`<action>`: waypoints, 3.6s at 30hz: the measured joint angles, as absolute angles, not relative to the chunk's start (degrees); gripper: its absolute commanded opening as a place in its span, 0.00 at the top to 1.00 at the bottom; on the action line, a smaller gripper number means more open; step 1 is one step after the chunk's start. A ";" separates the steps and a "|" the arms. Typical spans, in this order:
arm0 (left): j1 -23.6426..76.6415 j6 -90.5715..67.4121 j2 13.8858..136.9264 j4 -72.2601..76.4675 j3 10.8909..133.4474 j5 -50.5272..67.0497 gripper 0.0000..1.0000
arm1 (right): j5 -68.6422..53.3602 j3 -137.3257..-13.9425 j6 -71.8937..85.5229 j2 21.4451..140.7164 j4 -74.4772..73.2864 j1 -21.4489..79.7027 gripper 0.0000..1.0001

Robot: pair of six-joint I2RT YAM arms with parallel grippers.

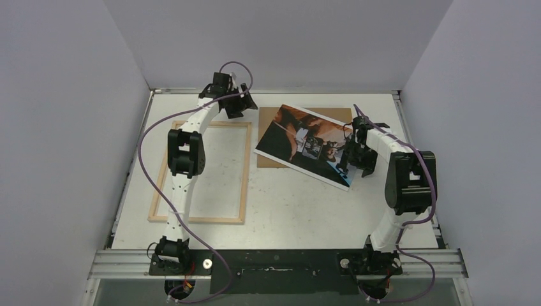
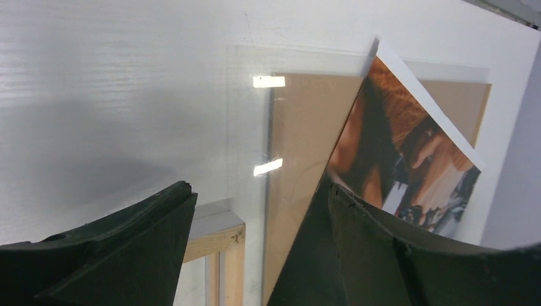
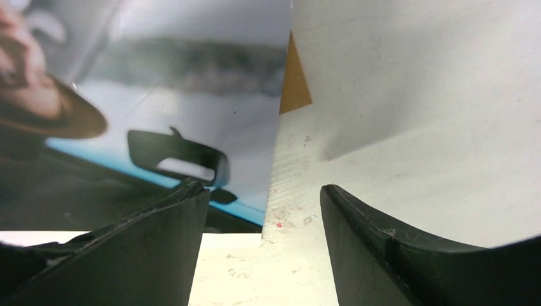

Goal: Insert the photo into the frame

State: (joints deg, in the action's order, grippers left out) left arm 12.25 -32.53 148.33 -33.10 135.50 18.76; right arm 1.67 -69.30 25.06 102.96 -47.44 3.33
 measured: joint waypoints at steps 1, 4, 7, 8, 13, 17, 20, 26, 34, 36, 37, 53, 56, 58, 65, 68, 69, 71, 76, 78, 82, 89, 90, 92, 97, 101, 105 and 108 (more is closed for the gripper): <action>12.16 -33.71 148.46 -32.77 135.39 19.59 0.30 | 2.24 -69.63 25.06 102.96 -47.51 3.29 0.36; 11.75 -37.60 148.86 -31.03 134.63 22.06 0.32 | 3.42 -70.17 25.06 102.96 -47.40 3.29 0.36; 10.98 -41.78 148.94 -28.21 132.07 24.47 0.32 | 4.43 -70.17 25.08 102.96 -47.48 3.29 0.36; 10.68 -42.81 149.16 -27.62 131.52 25.04 0.33 | 4.86 -70.19 25.08 102.83 -47.48 3.29 0.36; 9.56 -45.80 150.74 -25.08 131.50 27.64 0.34 | 6.85 -72.20 25.10 101.43 -48.05 3.38 0.36; 9.39 -46.85 153.12 -24.10 134.45 29.82 0.40 | 7.70 -74.85 25.28 98.96 -47.68 3.60 0.36; 9.41 -47.57 155.17 -23.11 136.59 32.12 0.41 | 7.79 -76.25 25.28 98.08 -47.22 3.90 0.37; 9.50 -48.34 155.87 -21.76 136.97 34.13 0.41 | 7.73 -76.88 25.23 98.04 -47.18 5.06 0.37; 9.76 -49.01 156.57 -20.23 137.01 36.34 0.40 | 7.62 -78.32 25.06 98.04 -47.11 7.97 0.37; 9.80 -49.15 156.59 -20.14 137.01 36.75 0.40 | 7.49 -78.35 25.06 98.06 -47.13 8.45 0.37; 9.80 -49.45 156.64 -19.92 137.01 37.10 0.40 | 7.49 -78.37 25.06 98.13 -47.13 8.64 0.37; 9.87 -61.04 156.77 -10.28 131.48 42.37 0.41 | 7.07 -78.74 25.08 100.05 -46.87 9.85 0.37; 10.15 -58.11 156.00 -11.77 131.41 40.69 0.36 | 7.05 -78.74 25.08 100.07 -46.78 9.91 0.37; 10.66 -54.41 154.67 -14.17 131.41 37.21 0.34 | 7.05 -78.74 25.08 100.07 -46.74 10.22 0.37; 12.43 -43.09 151.50 -20.84 131.44 25.89 0.38 | 7.07 -78.74 25.08 100.07 -46.65 10.48 0.37; 12.69 -41.50 151.79 -22.72 132.70 25.71 0.39 | 7.07 -78.74 25.08 100.07 -46.63 10.90 0.37; 12.73 -41.10 152.11 -23.97 133.62 25.61 0.39 | 7.07 -78.74 25.08 100.09 -46.63 10.94 0.37; 13.04 -40.07 152.92 -26.87 136.07 24.77 0.40 | 7.07 -78.74 25.08 100.16 -46.61 10.98 0.37; 14.55 -39.09 152.90 -29.19 136.86 22.41 0.40 | 7.07 -78.74 25.12 100.20 -46.59 11.35 0.38; 15.33 -38.79 152.92 -30.15 137.34 21.56 0.41 | 7.09 -78.74 25.12 100.33 -46.57 11.44 0.38; 17.10 -39.51 152.90 -33.26 138.28 19.57 0.41 | 7.11 -78.74 25.17 101.16 -46.57 11.75 0.38; 18.06 -41.87 152.79 -34.87 138.89 16.12 0.45 | 7.11 -78.74 25.30 101.36 -46.54 12.40 0.38; 18.04 -42.00 152.79 -34.89 138.89 16.27 0.47 | 7.09 -78.74 25.30 101.36 -46.54 12.49 0.38; 17.89 -42.44 152.79 -35.05 138.89 16.93 0.54 | 7.05 -78.74 25.30 101.38 -46.50 12.73 0.38; 17.58 -42.78 152.64 -36.18 138.10 18.57 0.56 | 4.99 -80.71 25.06 103.37 -46.11 13.34 0.39; 17.58 -41.52 151.63 -36.73 136.81 18.68 0.58 | 3.38 -86.50 23.62 108.01 -45.21 14.72 0.39; 17.65 -39.09 150.98 -38.44 136.25 18.65 0.61 | 0.38 -91.68 21.02 112.71 -43.86 17.87 0.39; 17.65 -37.06 150.32 -39.83 135.68 18.63 0.55 | -1.13 -92.90 19.46 114.72 -42.41 21.93 0.39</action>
State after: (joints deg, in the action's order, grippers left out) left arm 17.65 -37.06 150.32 -39.83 135.68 18.63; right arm -1.13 -92.90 19.46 114.72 -42.41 21.93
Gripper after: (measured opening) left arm 0.389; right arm 0.611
